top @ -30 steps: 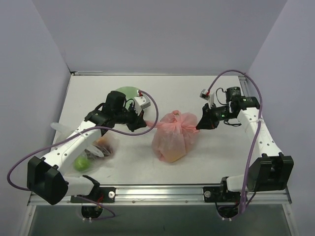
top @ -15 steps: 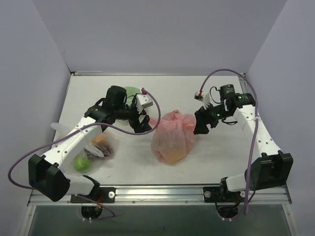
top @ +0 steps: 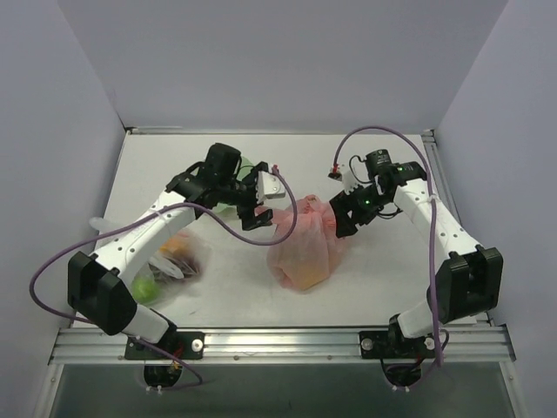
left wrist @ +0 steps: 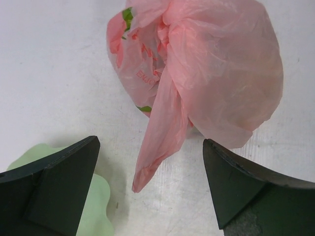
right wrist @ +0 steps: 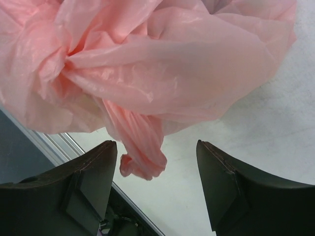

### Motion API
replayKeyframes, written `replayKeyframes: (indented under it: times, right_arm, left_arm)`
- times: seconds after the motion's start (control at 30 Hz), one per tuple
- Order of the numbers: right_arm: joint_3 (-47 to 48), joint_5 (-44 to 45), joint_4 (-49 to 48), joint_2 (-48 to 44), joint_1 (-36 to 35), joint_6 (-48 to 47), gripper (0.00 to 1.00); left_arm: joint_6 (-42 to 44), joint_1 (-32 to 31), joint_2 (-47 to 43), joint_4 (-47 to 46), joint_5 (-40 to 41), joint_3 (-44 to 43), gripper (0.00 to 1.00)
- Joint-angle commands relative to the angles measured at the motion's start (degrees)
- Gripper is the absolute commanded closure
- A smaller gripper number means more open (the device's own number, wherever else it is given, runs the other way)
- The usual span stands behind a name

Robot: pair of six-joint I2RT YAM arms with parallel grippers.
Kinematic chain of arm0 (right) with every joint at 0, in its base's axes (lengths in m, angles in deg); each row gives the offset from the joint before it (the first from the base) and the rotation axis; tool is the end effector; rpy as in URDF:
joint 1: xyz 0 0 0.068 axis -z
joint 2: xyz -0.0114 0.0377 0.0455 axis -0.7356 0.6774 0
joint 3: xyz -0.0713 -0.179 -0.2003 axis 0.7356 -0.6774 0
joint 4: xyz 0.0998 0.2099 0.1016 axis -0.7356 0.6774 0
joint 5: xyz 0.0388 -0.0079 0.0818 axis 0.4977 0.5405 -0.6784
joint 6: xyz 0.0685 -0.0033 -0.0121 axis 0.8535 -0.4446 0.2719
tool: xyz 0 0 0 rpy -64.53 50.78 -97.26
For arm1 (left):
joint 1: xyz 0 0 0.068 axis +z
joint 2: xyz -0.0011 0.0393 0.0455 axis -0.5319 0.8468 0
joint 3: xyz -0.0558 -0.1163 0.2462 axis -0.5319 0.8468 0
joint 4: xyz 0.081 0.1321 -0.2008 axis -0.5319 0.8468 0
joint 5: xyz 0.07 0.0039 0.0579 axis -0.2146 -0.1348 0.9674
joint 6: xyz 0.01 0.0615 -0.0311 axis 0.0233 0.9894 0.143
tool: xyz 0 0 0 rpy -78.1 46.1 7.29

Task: Place the fake fruits into the plastic bag and tie a complex knot

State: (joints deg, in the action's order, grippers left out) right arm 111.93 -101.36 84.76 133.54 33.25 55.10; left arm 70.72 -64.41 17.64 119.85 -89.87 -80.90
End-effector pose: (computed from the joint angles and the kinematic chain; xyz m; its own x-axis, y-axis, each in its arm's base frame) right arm 0.2882 0.1043 0.2904 -0.5327 -0.5188 -0.6686 -0.7971 0.5731 0.1904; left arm 0.2554 -0.1991 0.3341 0.0726 0.5780 -0.8128 0.9728 0.1386 0.1855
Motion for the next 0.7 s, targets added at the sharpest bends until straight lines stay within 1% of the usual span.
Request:
replayKeyframes:
  times: [0.0, 0.07, 0.1, 0.13, 0.17, 0.2, 0.23, 0.27, 0.33, 0.37, 0.47, 0.53, 0.67]
  right_arm:
    - [1.15, 2.85, -0.57, 0.81, -1.71, 1.85, 0.35]
    - [0.89, 3.28, -0.57, 1.08, -2.50, 1.67, 0.39]
    - [0.63, 3.37, -0.48, 1.08, -2.68, 1.59, 0.55]
    - [0.45, 3.37, -0.57, 1.08, -2.85, 1.58, 0.67]
    - [0.27, 3.37, -0.48, 1.08, -2.94, 1.76, 0.78]
    - [0.27, 3.81, -0.48, 0.99, -2.94, 2.11, 0.94]
    - [0.27, 4.16, -0.31, 0.56, -3.03, 2.11, 1.00]
    - [0.19, 4.69, -0.39, 0.12, -3.12, 2.11, 1.00]
    - [-0.43, 6.45, -0.39, -1.63, -2.86, 1.15, 1.00]
    - [-0.69, 7.06, -0.39, -2.25, -2.68, 0.97, 1.00]
    - [-1.66, 8.82, -0.57, -4.28, -1.54, 0.44, 1.00]
    - [-2.27, 10.22, -1.10, -5.94, -0.49, 0.44, 1.00]
    - [-4.55, 14.26, -2.41, -8.15, 1.45, -0.69, 1.00]
  left_arm:
    - [9.57, -2.87, 2.64, 4.56, 2.06, -3.08, 0.03]
    - [12.74, -4.02, 3.70, 4.83, 4.08, -3.08, 0.03]
    - [13.53, -4.98, 4.92, 4.84, 5.83, -3.08, 0.04]
    - [14.75, -5.17, 5.63, 4.92, 6.55, -3.08, 0.10]
    - [14.94, -5.43, 6.34, 4.84, 7.08, -3.25, 0.14]
    - [14.86, -5.43, 7.82, 4.92, 8.30, -3.95, 0.19]
    - [13.81, -5.52, 8.45, 4.92, 9.27, -4.39, 0.26]
    - [13.10, -5.52, 9.06, 5.01, 10.06, -4.66, 0.42]
    - [12.13, -5.43, 9.16, 5.36, 11.56, -4.49, 0.55]
    - [12.22, -5.43, 8.72, 5.36, 11.91, -3.79, 0.72]
    - [10.56, -5.35, 6.00, 5.01, 13.93, -0.45, 1.00]
    - [7.05, -5.00, 4.06, 3.43, 15.60, 1.31, 1.00]
    - [2.03, -2.28, 0.72, 1.76, 19.46, 5.08, 1.00]
